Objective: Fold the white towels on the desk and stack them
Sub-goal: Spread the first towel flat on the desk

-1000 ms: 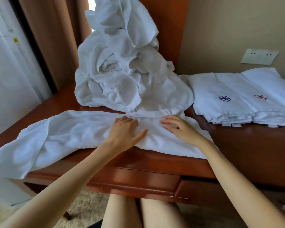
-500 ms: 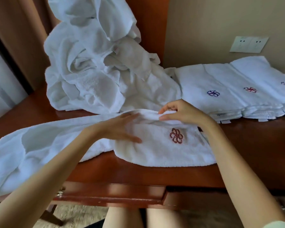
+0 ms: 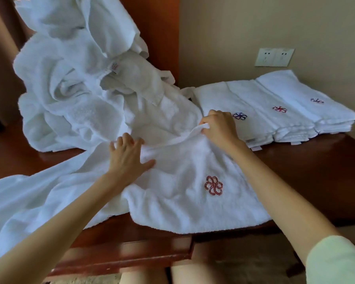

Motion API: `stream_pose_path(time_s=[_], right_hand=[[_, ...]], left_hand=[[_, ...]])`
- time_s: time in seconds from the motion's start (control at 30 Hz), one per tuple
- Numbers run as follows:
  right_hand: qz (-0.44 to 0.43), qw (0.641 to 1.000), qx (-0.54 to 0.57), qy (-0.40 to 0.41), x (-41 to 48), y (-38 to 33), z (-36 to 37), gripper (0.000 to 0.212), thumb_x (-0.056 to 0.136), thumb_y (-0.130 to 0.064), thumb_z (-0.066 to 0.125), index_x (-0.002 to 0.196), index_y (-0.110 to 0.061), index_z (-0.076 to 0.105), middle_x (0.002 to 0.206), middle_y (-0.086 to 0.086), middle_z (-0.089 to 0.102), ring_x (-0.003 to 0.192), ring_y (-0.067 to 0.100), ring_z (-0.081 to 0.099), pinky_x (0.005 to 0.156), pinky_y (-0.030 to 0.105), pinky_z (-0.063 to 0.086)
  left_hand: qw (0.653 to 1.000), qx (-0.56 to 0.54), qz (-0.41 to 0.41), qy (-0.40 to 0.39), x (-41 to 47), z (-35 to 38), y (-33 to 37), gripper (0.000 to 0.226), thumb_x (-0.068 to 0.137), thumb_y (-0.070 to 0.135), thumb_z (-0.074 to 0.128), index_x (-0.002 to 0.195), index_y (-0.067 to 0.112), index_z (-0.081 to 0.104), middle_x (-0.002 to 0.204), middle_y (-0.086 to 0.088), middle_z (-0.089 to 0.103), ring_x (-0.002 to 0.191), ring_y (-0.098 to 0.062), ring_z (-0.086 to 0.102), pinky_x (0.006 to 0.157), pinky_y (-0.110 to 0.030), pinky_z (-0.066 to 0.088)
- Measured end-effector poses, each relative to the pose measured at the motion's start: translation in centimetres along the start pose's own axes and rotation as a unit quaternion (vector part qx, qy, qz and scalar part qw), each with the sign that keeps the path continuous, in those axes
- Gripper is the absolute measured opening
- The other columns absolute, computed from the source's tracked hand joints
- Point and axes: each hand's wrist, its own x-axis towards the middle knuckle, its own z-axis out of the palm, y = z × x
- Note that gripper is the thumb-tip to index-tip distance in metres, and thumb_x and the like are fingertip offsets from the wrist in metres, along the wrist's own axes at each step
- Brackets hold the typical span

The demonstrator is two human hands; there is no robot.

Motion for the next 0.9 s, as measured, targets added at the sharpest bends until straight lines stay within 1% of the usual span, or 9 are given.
stream_pose_path(time_s=[0.17,0.3,0.37,0.43,0.57,0.63,0.73,0.8,0.9], right_hand=[[-0.063,0.987,0.064,0.132,-2.7,0.7,-0.8,0.016,0.082,-0.004,0.070,0.090,-0.016,0.078,0.085,0.008,0.060,0.087,0.026,0.054,0.087,0.023,0.026],[-0.156,0.954,0.087,0.241,-6.5,1.6,-2.1,0.025,0.074,0.003,0.072,0.089,-0.016,0.078,0.076,0.006,0.056,0.080,0.017,0.047,0.103,0.034,0.032],[-0.168,0.942,0.111,0.269,-8.7,2.0,-2.5,0.029,0.073,0.004,0.068,0.092,-0.017,0.078,0.076,0.006,0.056,0.080,0.021,0.049,0.097,0.034,0.036],[-0.189,0.936,0.122,0.271,-11.0,2.5,-2.6,0.033,0.073,0.004,0.061,0.092,-0.017,0.078,0.077,0.006,0.056,0.081,0.021,0.048,0.088,0.029,0.034],[-0.193,0.968,0.129,0.095,-15.9,4.3,-1.1,0.030,0.075,0.000,0.072,0.098,-0.019,0.078,0.083,0.000,0.060,0.082,0.020,0.053,0.075,0.031,0.042],[-0.104,0.969,0.223,-0.028,-17.5,4.9,-0.7,0.038,0.080,-0.005,0.075,0.111,-0.027,0.073,0.094,-0.010,0.059,0.090,0.014,0.056,0.074,0.023,0.044],[-0.024,0.910,0.382,-0.159,-17.3,6.2,-1.8,0.047,0.088,-0.021,0.070,0.127,-0.043,0.060,0.116,-0.023,0.055,0.115,-0.001,0.052,0.093,0.012,0.040],[0.013,0.878,0.431,-0.207,-16.5,7.1,-2.7,0.060,0.088,-0.012,0.057,0.135,-0.048,0.048,0.138,-0.023,0.045,0.133,-0.003,0.038,0.108,0.020,0.033],[0.060,0.918,0.340,-0.193,-16.3,8.3,-2.8,0.077,0.080,0.005,0.041,0.135,-0.048,0.047,0.146,-0.018,0.037,0.138,0.004,0.032,0.110,0.028,0.031]], left_hand=[[0.970,-0.079,0.120,0.196,0.1,-2.0,0.6,0.013,0.083,0.020,0.070,0.091,0.012,0.063,0.111,-0.010,0.057,0.103,-0.031,0.054,0.098,-0.045,0.032],[0.940,-0.123,0.291,0.124,-1.1,-3.0,1.3,0.043,0.088,0.040,0.059,0.122,0.015,0.050,0.122,-0.002,0.056,0.110,-0.023,0.054,0.103,-0.032,0.033],[0.948,-0.093,0.299,0.060,-1.8,-2.9,2.2,0.073,0.082,0.043,0.071,0.142,0.019,0.038,0.129,-0.002,0.054,0.116,-0.020,0.051,0.106,-0.035,0.035],[0.955,-0.096,0.277,0.045,-2.5,-2.9,3.3,0.067,0.079,0.030,0.077,0.138,0.020,0.047,0.118,-0.003,0.063,0.105,-0.024,0.059,0.090,-0.032,0.041],[0.936,-0.093,0.337,0.031,-4.1,-3.0,4.1,0.046,0.074,0.008,0.071,0.117,0.023,0.065,0.104,0.003,0.067,0.090,-0.022,0.063,0.066,-0.027,0.042],[0.925,-0.106,0.363,-0.026,-4.7,-2.6,4.2,0.048,0.081,0.021,0.068,0.127,0.029,0.060,0.118,0.007,0.060,0.101,-0.015,0.059,0.074,-0.021,0.039],[0.932,-0.128,0.312,-0.134,-5.4,-2.9,5.4,0.055,0.089,0.063,0.044,0.138,0.035,0.049,0.144,0.013,0.042,0.125,-0.009,0.046,0.100,-0.024,0.036],[0.939,-0.102,0.313,-0.096,-5.8,-3.0,7.1,0.065,0.088,0.069,0.028,0.142,0.035,0.044,0.153,0.008,0.032,0.134,-0.014,0.040,0.109,-0.029,0.028],[0.912,-0.127,0.380,-0.093,-7.1,-2.1,10.0,0.062,0.095,0.062,0.034,0.151,0.036,0.026,0.160,0.004,0.018,0.146,-0.016,0.021,0.118,-0.032,0.016]])
